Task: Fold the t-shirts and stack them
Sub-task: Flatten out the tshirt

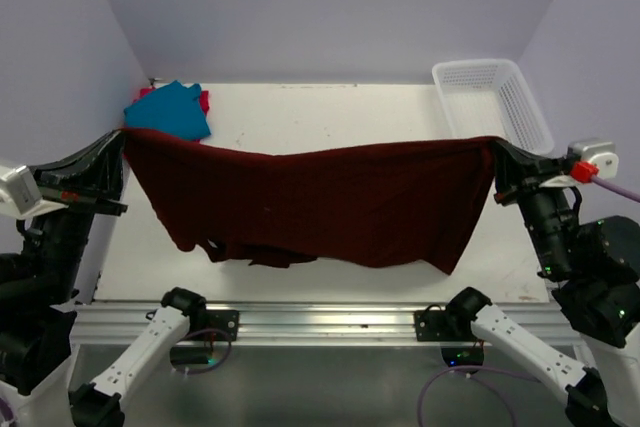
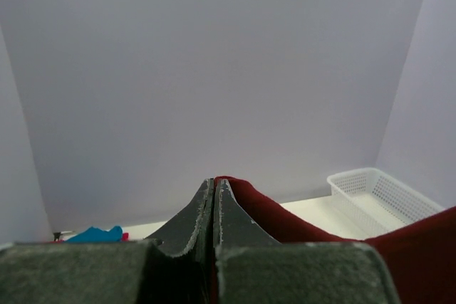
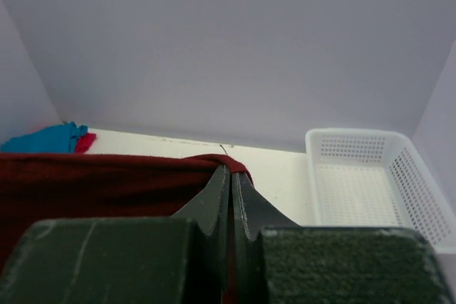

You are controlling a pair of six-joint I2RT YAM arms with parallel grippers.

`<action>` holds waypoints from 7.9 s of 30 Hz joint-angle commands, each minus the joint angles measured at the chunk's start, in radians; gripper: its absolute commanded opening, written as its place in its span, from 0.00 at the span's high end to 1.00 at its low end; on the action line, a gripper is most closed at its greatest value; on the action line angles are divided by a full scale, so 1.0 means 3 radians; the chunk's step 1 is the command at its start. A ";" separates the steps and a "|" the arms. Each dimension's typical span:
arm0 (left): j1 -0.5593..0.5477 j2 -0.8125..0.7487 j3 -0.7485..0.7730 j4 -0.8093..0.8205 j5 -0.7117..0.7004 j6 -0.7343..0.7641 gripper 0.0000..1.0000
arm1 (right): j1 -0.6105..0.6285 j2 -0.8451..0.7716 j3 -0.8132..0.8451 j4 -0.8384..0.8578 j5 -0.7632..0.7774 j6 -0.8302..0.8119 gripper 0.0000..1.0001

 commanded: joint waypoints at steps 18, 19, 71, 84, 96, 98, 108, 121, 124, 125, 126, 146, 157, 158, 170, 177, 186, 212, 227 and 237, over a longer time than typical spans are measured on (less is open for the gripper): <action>0.0266 0.0976 -0.0206 0.0553 -0.0506 0.0096 1.00 | -0.0809 0.0976 0.0044 0.0503 -0.0074 0.0105 1.00; 0.0261 0.1205 -0.0252 0.0634 -0.0548 0.0121 1.00 | -0.0804 0.1255 0.0095 0.0528 -0.0018 0.0094 1.00; 0.0174 0.3816 -0.0696 0.2154 -0.0804 -0.0327 1.00 | -0.0937 0.4301 0.0726 0.1393 0.0986 0.0732 0.98; 0.0056 0.3436 -0.1949 0.1765 -0.0773 -0.1064 1.00 | -0.0819 0.4106 0.0040 0.0651 0.0316 0.1255 1.00; 0.0071 0.4044 -0.1787 0.1821 -0.0630 -0.1131 1.00 | -0.0819 0.4495 0.0116 0.0349 -0.0058 0.1424 1.00; 0.0087 0.4168 -0.1710 0.1801 -0.0564 -0.1121 1.00 | -0.0824 0.4525 0.0116 0.0354 -0.0063 0.1419 1.00; 0.0332 0.4940 -0.0873 0.1617 -0.0369 -0.1065 1.00 | -0.0834 0.4832 0.0520 0.0201 -0.0012 0.1347 1.00; 0.0465 0.5544 0.0443 0.1591 -0.0063 -0.0595 1.00 | -0.0870 0.5058 0.1027 0.0129 0.0182 0.1209 1.00; 0.0465 0.5126 0.0291 0.1785 -0.0047 -0.0553 1.00 | -0.0875 0.4951 0.0976 0.0206 0.0208 0.1214 1.00; 0.0465 0.4831 0.0118 0.2008 -0.0037 -0.0548 1.00 | -0.0870 0.4910 0.0915 0.0236 0.0213 0.1219 1.00; 0.0460 0.4671 0.0025 0.2086 -0.0042 -0.0543 1.00 | -0.0875 0.4864 0.0879 0.0262 0.0218 0.1224 1.00; 0.0036 0.2329 -0.2654 0.1341 0.0377 -0.1269 1.00 | -0.0707 0.3269 -0.0604 0.0181 -0.0221 0.1669 0.56; -0.0394 0.0789 -0.3059 0.0226 0.0443 -0.1530 0.59 | -0.0400 0.2378 -0.1545 0.0022 -0.0247 0.1838 0.47; -0.0399 0.0798 -0.3044 0.0190 0.0510 -0.1560 0.58 | -0.0400 0.2322 -0.1556 0.0007 -0.0227 0.1838 0.48; -0.0798 0.1759 -0.3070 0.0231 0.0899 -0.1602 0.59 | -0.0400 0.2250 -0.1525 -0.0034 -0.0201 0.1863 0.48; -0.0956 0.2240 -0.2957 0.0241 0.0715 -0.1494 0.64 | -0.0400 0.2306 -0.1520 -0.0004 -0.0170 0.1833 0.48; -0.1125 0.2287 -0.2712 -0.0019 0.0076 -0.1509 0.69 | -0.0400 0.2250 -0.1581 -0.0004 -0.0114 0.1828 0.48; -0.1335 0.2757 -0.2691 -0.0066 -0.0298 -0.1407 0.68 | -0.0400 0.2169 -0.1581 -0.0090 -0.0032 0.1766 0.48; -0.1396 0.2962 -0.2783 0.0180 0.0285 -0.1284 1.00 | -0.0400 0.2051 -0.1632 -0.0121 0.0090 0.1725 0.48; -0.1831 0.2548 -0.2395 -0.0116 0.0388 -0.1642 1.00 | -0.0400 0.2087 -0.1648 -0.0091 0.0101 0.1731 0.48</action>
